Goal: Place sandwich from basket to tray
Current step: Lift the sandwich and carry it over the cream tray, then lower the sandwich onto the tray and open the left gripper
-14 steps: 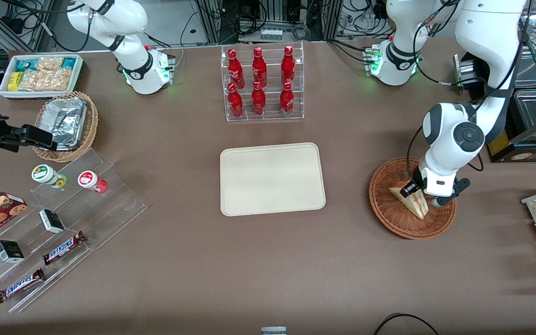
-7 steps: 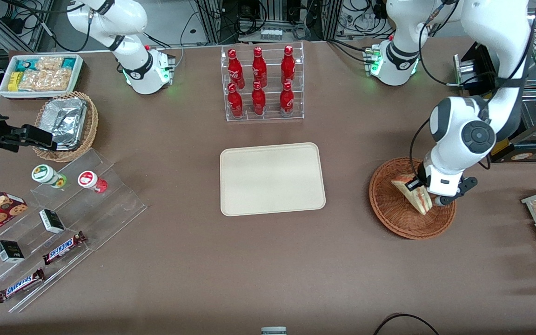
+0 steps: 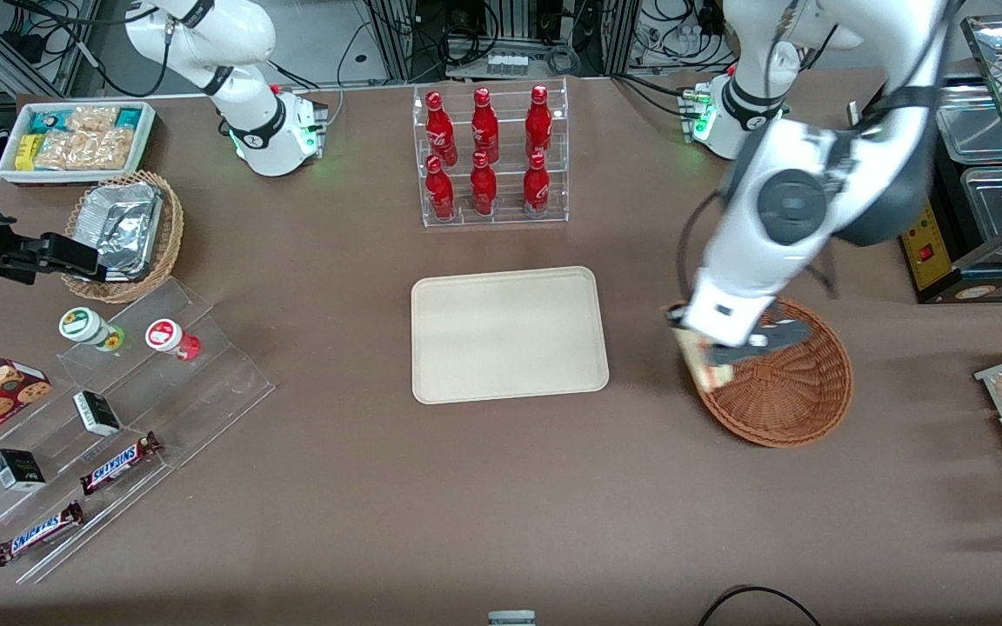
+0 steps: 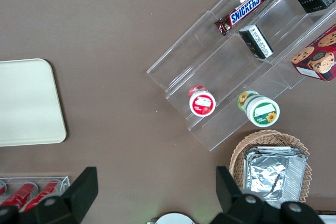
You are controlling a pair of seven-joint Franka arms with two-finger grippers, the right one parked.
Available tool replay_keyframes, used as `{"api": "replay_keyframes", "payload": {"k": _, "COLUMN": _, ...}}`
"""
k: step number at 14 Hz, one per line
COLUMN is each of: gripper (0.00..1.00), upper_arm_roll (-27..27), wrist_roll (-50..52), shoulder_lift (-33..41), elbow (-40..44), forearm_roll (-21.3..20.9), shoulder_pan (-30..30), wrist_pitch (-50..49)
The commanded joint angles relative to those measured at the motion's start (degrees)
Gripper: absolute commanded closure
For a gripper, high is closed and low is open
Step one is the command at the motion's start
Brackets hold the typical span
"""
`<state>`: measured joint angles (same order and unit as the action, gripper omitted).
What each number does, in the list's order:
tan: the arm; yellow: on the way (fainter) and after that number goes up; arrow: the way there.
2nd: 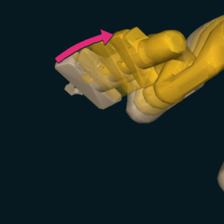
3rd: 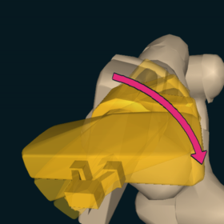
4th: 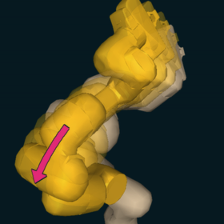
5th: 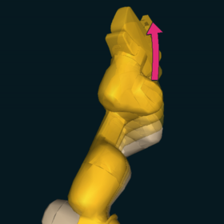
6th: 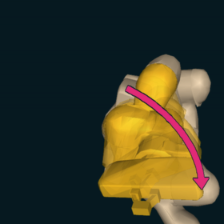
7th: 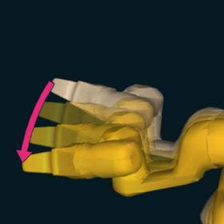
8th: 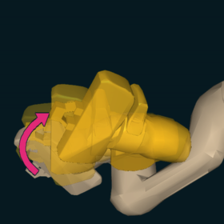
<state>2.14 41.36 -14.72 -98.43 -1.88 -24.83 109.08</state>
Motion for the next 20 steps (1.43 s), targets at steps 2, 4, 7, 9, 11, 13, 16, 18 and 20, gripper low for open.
{"api": "replay_keyframes", "payload": {"k": 2, "gripper": 1.00, "upper_arm_roll": -0.7, "wrist_roll": 2.5, "shoulder_lift": -12.0, "elbow": 13.2, "forearm_roll": 5.1, "shoulder_pan": -7.3, "wrist_pitch": -1.2}}
{"api": "replay_keyframes", "payload": {"k": 4, "gripper": 1.00, "upper_arm_roll": -0.7, "wrist_roll": 2.5, "shoulder_lift": -15.5, "elbow": 16.2, "forearm_roll": 6.1, "shoulder_pan": -10.7, "wrist_pitch": 0.1}}
{"api": "replay_keyframes", "payload": {"k": 7, "gripper": 1.00, "upper_arm_roll": -0.6, "wrist_roll": 2.3, "shoulder_lift": -18.1, "elbow": 16.2, "forearm_roll": 7.5, "shoulder_pan": -14.2, "wrist_pitch": 5.9}}
{"api": "replay_keyframes", "payload": {"k": 9, "gripper": 1.00, "upper_arm_roll": -0.6, "wrist_roll": 2.4, "shoulder_lift": -21.0, "elbow": 16.4, "forearm_roll": 7.3, "shoulder_pan": -18.3, "wrist_pitch": 9.1}}
{"api": "replay_keyframes", "payload": {"k": 11, "gripper": 1.00, "upper_arm_roll": -0.5, "wrist_roll": 2.3, "shoulder_lift": -23.2, "elbow": 16.2, "forearm_roll": 7.2, "shoulder_pan": -18.8, "wrist_pitch": 12.9}}
{"api": "replay_keyframes", "payload": {"k": 13, "gripper": 1.00, "upper_arm_roll": -0.6, "wrist_roll": 2.2, "shoulder_lift": -25.2, "elbow": 16.2, "forearm_roll": 6.8, "shoulder_pan": -20.9, "wrist_pitch": 14.1}}
{"api": "replay_keyframes", "payload": {"k": 16, "gripper": 1.00, "upper_arm_roll": -0.6, "wrist_roll": 2.0, "shoulder_lift": -26.6, "elbow": 15.9, "forearm_roll": 6.6, "shoulder_pan": -21.8, "wrist_pitch": 16.2}}
{"api": "replay_keyframes", "payload": {"k": 18, "gripper": 1.00, "upper_arm_roll": -0.6, "wrist_roll": 2.0, "shoulder_lift": -27.6, "elbow": 15.8, "forearm_roll": 6.5, "shoulder_pan": -22.2, "wrist_pitch": 16.5}}
{"api": "replay_keyframes", "payload": {"k": 20, "gripper": 1.00, "upper_arm_roll": -0.6, "wrist_roll": 2.1, "shoulder_lift": -27.6, "elbow": 15.6, "forearm_roll": 6.5, "shoulder_pan": -22.5, "wrist_pitch": 16.4}}
